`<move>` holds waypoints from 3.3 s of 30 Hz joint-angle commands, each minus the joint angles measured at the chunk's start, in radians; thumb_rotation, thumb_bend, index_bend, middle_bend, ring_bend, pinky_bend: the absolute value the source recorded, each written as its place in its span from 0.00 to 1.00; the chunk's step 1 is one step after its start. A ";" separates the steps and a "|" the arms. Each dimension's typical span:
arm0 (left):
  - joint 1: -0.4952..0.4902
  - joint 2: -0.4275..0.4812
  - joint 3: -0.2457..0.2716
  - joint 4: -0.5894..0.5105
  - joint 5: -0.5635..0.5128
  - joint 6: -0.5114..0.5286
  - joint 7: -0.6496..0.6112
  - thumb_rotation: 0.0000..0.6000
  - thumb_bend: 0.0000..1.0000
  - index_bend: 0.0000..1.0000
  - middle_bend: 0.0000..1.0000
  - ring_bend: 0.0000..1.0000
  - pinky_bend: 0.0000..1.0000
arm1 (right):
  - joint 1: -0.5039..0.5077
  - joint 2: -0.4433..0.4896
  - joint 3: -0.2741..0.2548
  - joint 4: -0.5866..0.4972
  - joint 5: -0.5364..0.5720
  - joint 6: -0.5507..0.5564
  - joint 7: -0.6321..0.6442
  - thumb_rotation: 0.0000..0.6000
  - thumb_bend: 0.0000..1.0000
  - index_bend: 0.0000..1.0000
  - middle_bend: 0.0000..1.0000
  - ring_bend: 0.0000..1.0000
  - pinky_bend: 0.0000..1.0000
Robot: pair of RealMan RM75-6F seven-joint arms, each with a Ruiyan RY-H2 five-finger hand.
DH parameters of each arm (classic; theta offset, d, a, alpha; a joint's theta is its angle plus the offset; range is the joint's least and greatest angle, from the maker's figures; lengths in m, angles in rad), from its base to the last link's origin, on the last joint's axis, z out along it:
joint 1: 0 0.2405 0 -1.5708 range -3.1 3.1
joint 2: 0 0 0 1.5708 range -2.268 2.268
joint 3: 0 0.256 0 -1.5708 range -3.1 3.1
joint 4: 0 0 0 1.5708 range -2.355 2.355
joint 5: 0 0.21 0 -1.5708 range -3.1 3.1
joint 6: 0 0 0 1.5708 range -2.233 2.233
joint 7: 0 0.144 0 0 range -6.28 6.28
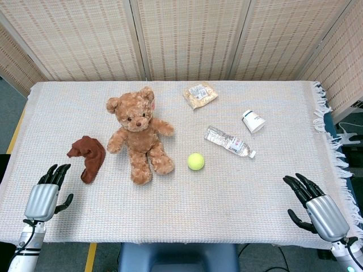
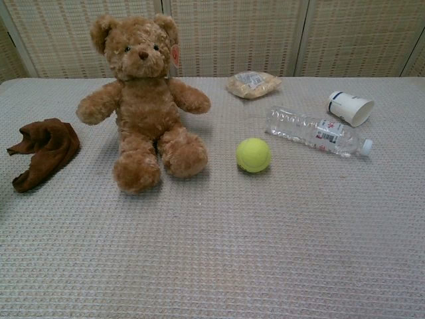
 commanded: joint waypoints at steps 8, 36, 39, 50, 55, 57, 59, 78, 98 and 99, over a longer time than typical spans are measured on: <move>-0.002 -0.003 -0.005 0.005 -0.017 -0.014 -0.004 1.00 0.34 0.08 0.10 0.06 0.26 | 0.006 0.002 -0.004 -0.007 0.009 -0.025 -0.008 1.00 0.30 0.00 0.08 0.00 0.16; -0.240 -0.484 -0.322 0.366 -0.345 -0.107 0.009 1.00 0.34 0.00 0.15 0.10 0.27 | 0.039 0.053 -0.007 -0.037 0.025 -0.075 0.079 1.00 0.29 0.00 0.08 0.00 0.16; -0.265 -0.520 -0.344 0.407 -0.366 -0.110 0.009 1.00 0.34 0.00 0.14 0.10 0.27 | 0.040 0.056 -0.008 -0.037 0.022 -0.073 0.087 1.00 0.30 0.00 0.08 0.00 0.16; -0.355 -0.599 -0.410 0.462 -0.438 -0.129 0.055 1.00 0.34 0.02 0.14 0.10 0.27 | 0.041 0.064 -0.013 -0.038 0.013 -0.069 0.106 1.00 0.30 0.00 0.08 0.00 0.17; -0.383 -0.606 -0.436 0.442 -0.483 -0.137 0.101 1.00 0.34 0.04 0.15 0.10 0.28 | 0.043 0.068 -0.014 -0.038 0.011 -0.068 0.118 1.00 0.29 0.00 0.08 0.00 0.17; -0.392 -0.606 -0.443 0.437 -0.493 -0.135 0.115 1.00 0.34 0.05 0.15 0.10 0.28 | 0.043 0.069 -0.016 -0.038 0.009 -0.068 0.120 1.00 0.29 0.00 0.08 0.00 0.16; -0.401 -0.611 -0.452 0.433 -0.510 -0.128 0.134 1.00 0.34 0.06 0.15 0.10 0.28 | 0.044 0.071 -0.018 -0.038 0.005 -0.068 0.122 1.00 0.30 0.00 0.08 0.00 0.17; -0.410 -0.560 -0.461 0.205 -0.657 -0.081 0.318 1.00 0.33 0.07 0.15 0.10 0.29 | 0.045 0.089 -0.028 -0.041 -0.017 -0.049 0.173 1.00 0.30 0.00 0.08 0.00 0.17; -0.489 -0.590 -0.488 0.138 -0.730 -0.014 0.375 1.00 0.33 0.06 0.19 0.14 0.30 | 0.044 0.104 -0.035 -0.041 -0.028 -0.033 0.212 1.00 0.30 0.00 0.08 0.00 0.17; -0.491 -0.594 -0.487 0.147 -0.728 -0.009 0.370 1.00 0.33 0.08 0.21 0.17 0.30 | 0.045 0.104 -0.035 -0.041 -0.028 -0.034 0.211 1.00 0.30 0.00 0.08 0.00 0.17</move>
